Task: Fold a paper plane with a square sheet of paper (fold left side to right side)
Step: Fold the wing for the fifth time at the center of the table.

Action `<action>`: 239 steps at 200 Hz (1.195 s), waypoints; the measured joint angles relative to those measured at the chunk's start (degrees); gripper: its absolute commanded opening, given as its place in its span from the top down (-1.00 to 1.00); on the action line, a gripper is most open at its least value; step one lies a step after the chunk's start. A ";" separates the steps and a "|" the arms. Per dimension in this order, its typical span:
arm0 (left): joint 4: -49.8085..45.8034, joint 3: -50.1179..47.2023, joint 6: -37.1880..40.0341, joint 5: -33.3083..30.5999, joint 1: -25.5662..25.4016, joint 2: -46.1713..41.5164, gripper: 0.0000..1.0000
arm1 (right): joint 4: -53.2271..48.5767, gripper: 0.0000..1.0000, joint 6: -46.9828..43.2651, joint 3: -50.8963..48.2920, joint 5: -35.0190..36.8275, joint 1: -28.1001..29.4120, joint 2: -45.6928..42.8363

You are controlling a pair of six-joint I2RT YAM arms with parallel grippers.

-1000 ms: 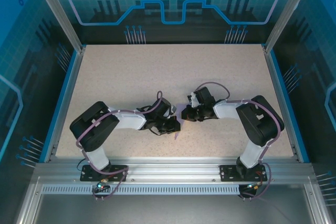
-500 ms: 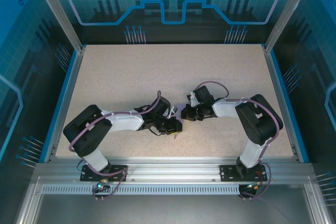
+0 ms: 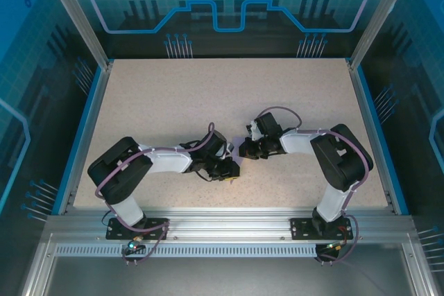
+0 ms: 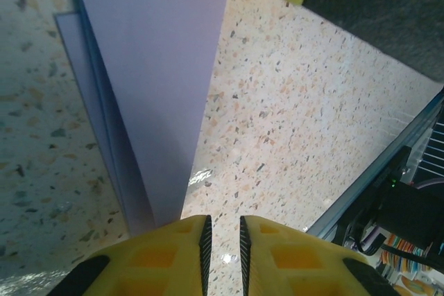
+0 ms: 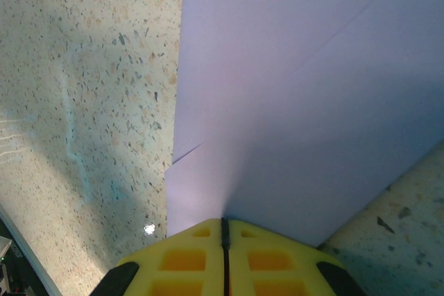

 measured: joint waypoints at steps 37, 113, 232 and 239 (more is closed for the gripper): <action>-0.50 0.00 0.00 -0.98 0.00 0.00 0.56 | -1.27 0.85 -0.46 0.76 0.07 0.00 0.26; -1.27 0.00 0.20 -2.25 0.00 0.00 0.56 | -4.59 0.85 -1.60 2.89 0.04 0.00 1.27; -0.87 -1.16 0.17 -2.69 0.00 0.02 0.61 | -5.62 0.85 -2.08 3.50 0.09 0.00 1.51; -0.76 -1.40 0.20 -2.73 0.00 0.02 0.63 | -5.75 0.85 -2.23 3.61 0.11 0.00 1.60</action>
